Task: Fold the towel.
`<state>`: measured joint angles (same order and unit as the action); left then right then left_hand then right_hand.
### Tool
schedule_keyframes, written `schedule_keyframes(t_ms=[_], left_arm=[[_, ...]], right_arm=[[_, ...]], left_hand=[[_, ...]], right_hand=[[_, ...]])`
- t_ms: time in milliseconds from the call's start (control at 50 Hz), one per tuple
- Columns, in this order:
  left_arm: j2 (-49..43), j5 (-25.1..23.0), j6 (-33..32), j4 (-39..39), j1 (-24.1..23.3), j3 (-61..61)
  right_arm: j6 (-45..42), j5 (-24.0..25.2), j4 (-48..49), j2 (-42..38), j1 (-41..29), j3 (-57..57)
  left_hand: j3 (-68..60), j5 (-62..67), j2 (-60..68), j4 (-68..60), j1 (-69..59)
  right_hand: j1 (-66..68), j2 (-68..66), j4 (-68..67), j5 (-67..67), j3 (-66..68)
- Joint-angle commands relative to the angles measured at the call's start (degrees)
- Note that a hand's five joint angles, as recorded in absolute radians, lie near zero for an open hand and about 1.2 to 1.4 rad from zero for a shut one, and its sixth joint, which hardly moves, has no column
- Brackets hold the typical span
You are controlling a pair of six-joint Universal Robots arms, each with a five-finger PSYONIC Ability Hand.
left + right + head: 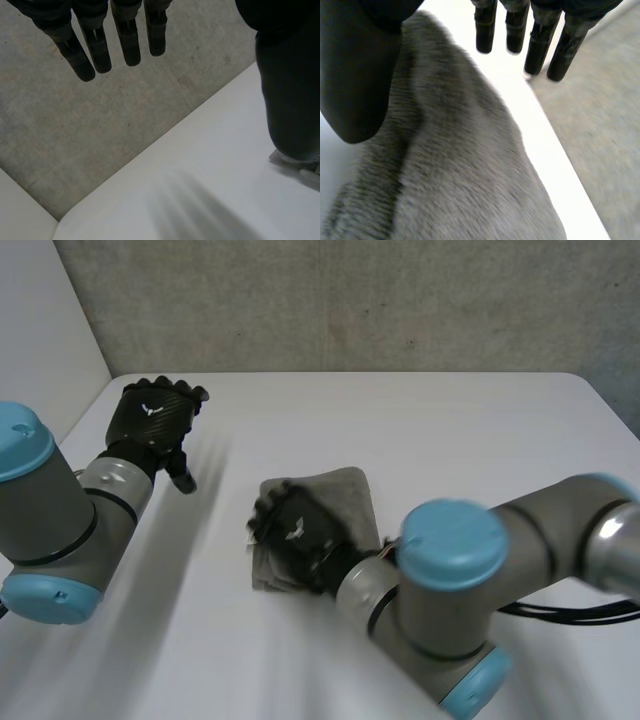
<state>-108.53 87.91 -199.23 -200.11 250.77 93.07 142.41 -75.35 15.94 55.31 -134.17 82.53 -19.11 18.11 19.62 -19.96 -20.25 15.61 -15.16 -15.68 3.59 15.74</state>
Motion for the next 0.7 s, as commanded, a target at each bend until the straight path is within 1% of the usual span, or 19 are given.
schedule_keyframes(t_ms=[20,40,60,80,100,140,180,240,280,300,340,360,380,400,420,440,480,580,700], left_arm=[[-1.4,0.1,3.2,-0.1,-3.3,-2.6],[-1.4,0.1,3.2,-0.1,-3.4,-2.6],[-1.9,0.1,4.4,-0.1,-4.2,-3.2],[-1.9,0.1,4.4,-0.1,-4.2,-3.2],[-2.3,0.1,6.0,-0.1,-5.1,-3.8],[-2.9,0.2,7.5,-0.1,-6.1,-4.3],[-5.1,0.2,10.6,0.5,-8.5,-5.5],[-6.4,0.3,11.9,0.7,-10.1,-6.1],[-9.3,0.7,13.5,1.2,-12.6,-6.3],[-9.3,0.7,13.5,1.2,-12.6,-6.3],[-12.5,3.0,13.4,2.2,-13.9,-6.4],[-12.5,3.1,13.4,2.2,-13.9,-6.4],[-14.1,4.9,13.3,2.5,-14.2,-6.7],[-15.6,6.7,13.2,2.9,-14.3,-7.3],[-15.6,6.8,13.2,2.9,-14.3,-7.3],[-17.0,8.5,13.2,3.4,-14.3,-8.1],[-18.3,9.5,13.1,3.8,-14.4,-8.7],[-20.3,9.7,13.0,5.3,-14.4,-9.4],[-20.3,9.7,12.9,5.6,-14.4,-9.4]], right_arm=[[19.8,-0.1,0.3,8.0,7.5,3.4],[23.1,-0.1,0.3,9.8,9.3,4.3],[23.2,-0.1,0.3,9.8,9.4,4.3],[26.0,-0.1,0.3,10.9,11.0,5.0],[28.4,-0.1,0.1,11.6,12.6,5.3],[30.7,-0.5,-0.5,11.7,14.2,5.0],[32.9,-0.6,-0.6,11.6,15.6,4.9],[35.6,-0.6,-1.3,11.6,16.9,4.3],[35.9,-0.6,-2.1,11.1,17.2,3.6],[35.8,-0.6,-3.2,10.1,17.2,2.7],[35.8,-0.6,-4.5,8.1,17.0,1.3],[36.1,-0.7,-5.9,6.0,16.7,-0.2],[36.1,-0.7,-5.9,5.9,16.7,-0.3],[36.3,-0.9,-7.7,3.8,16.6,-1.9],[36.4,-0.9,-9.4,1.9,16.5,-3.4],[36.4,-0.9,-9.4,1.9,16.5,-3.4],[36.1,-0.6,-12.1,-1.7,16.4,-6.0],[35.7,-0.6,-12.8,-5.8,16.4,-8.3],[34.9,-0.8,-13.1,-6.8,16.3,-10.0]], left_hand=[[2.5,-11.5,-3.0,3.4,3.6],[2.5,-11.5,-3.0,3.4,3.6],[2.5,-11.5,-3.0,3.4,3.6],[2.5,-11.5,-3.0,3.4,3.6],[1.7,-10.7,-2.2,2.5,2.8],[0.3,-9.3,-0.8,1.2,1.5],[0.0,-9.0,-0.5,0.8,1.1],[0.0,-9.0,-0.5,0.8,1.1],[0.2,-9.2,-0.7,1.0,1.3],[0.2,-9.2,-0.7,1.0,1.3],[0.7,-9.7,-1.2,1.5,1.8],[0.7,-9.7,-1.2,1.5,1.8],[0.8,-9.8,-1.3,1.7,2.0],[1.0,-10.0,-1.5,1.8,2.1],[1.0,-10.0,-1.5,1.8,2.1],[1.3,-10.3,-1.8,2.2,2.5],[1.3,-10.3,-1.8,2.2,2.5],[1.5,-10.5,-2.0,2.3,2.6],[1.3,-10.3,-1.8,2.2,2.5]], right_hand=[[-5.6,5.2,5.7,-3.6,-5.7],[-5.6,5.2,5.7,-3.6,-5.7],[-5.6,5.2,5.7,-3.6,-5.7],[-5.6,5.2,5.7,-3.6,-5.7],[-5.6,5.2,5.7,-3.6,-5.7],[-5.6,5.2,5.7,-3.6,-5.7],[-5.6,5.2,5.7,-3.6,-5.7],[-5.6,5.2,5.7,-3.6,-5.7],[-5.6,5.2,5.7,-3.6,-5.7],[-5.6,5.2,5.7,-3.6,-5.7],[-5.6,5.2,5.7,-3.6,-5.7],[-5.6,5.2,5.7,-3.6,-5.7],[-5.6,5.2,5.7,-3.6,-5.7],[-5.6,5.2,5.7,-3.6,-5.7],[-5.6,5.2,5.7,-3.6,-5.7],[-5.6,5.2,5.7,-3.6,-5.7],[-5.6,5.2,5.7,-3.6,-5.7],[-5.6,5.2,5.7,-3.6,-5.7],[-5.6,5.2,5.7,-3.6,-5.7]])
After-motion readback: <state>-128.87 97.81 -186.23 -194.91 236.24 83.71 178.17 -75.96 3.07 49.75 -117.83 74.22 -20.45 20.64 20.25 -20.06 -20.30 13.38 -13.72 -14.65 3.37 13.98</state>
